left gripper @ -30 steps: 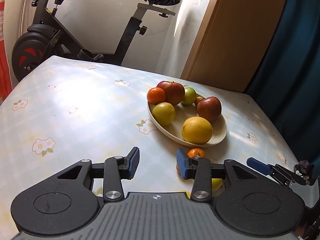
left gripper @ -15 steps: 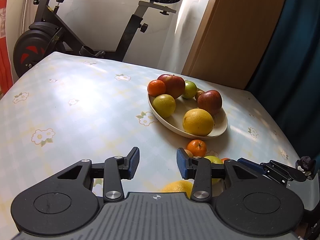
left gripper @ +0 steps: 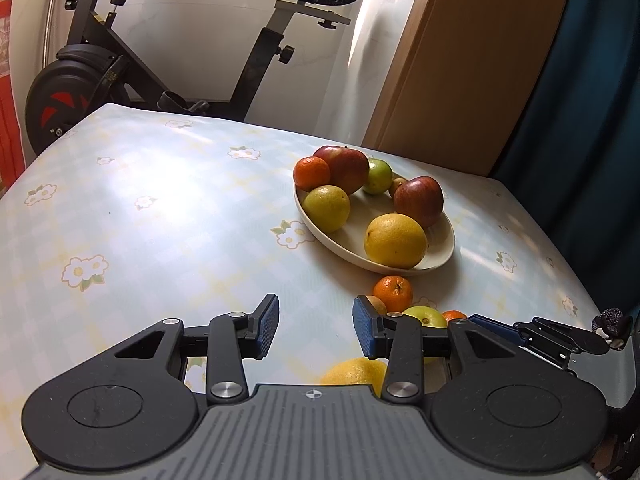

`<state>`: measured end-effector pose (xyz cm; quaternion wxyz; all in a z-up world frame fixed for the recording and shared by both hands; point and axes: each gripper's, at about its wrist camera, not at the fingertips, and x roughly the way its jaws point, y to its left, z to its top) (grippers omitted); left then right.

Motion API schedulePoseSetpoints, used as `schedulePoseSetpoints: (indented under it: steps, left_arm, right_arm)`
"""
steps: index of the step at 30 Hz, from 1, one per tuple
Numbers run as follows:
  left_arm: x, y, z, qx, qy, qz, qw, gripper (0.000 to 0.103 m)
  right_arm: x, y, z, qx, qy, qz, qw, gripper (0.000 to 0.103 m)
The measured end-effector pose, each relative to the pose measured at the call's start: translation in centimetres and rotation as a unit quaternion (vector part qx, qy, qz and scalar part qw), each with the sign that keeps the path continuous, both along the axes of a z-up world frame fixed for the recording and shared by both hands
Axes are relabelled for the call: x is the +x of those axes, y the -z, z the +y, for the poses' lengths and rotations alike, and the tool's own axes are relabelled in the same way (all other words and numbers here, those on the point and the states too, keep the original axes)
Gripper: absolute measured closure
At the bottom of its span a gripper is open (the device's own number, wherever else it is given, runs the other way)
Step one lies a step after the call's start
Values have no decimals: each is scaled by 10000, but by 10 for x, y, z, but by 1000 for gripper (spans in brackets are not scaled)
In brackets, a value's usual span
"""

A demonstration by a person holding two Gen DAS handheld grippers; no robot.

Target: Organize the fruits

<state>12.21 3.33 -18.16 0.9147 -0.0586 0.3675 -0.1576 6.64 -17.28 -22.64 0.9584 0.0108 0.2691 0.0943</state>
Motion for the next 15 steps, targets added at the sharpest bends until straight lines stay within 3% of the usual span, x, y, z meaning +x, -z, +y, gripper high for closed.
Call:
schedulePoseSetpoints:
  steps: [6,15]
  left_arm:
    - [-1,0,0,9,-8,-27,10000,60]
    - [-1,-1,1,17,11,-51,10000,60]
  right_arm:
    - [2,1,-4,100,29,39,9999,70]
    - [6,2,-11,156,497,7,9986,71]
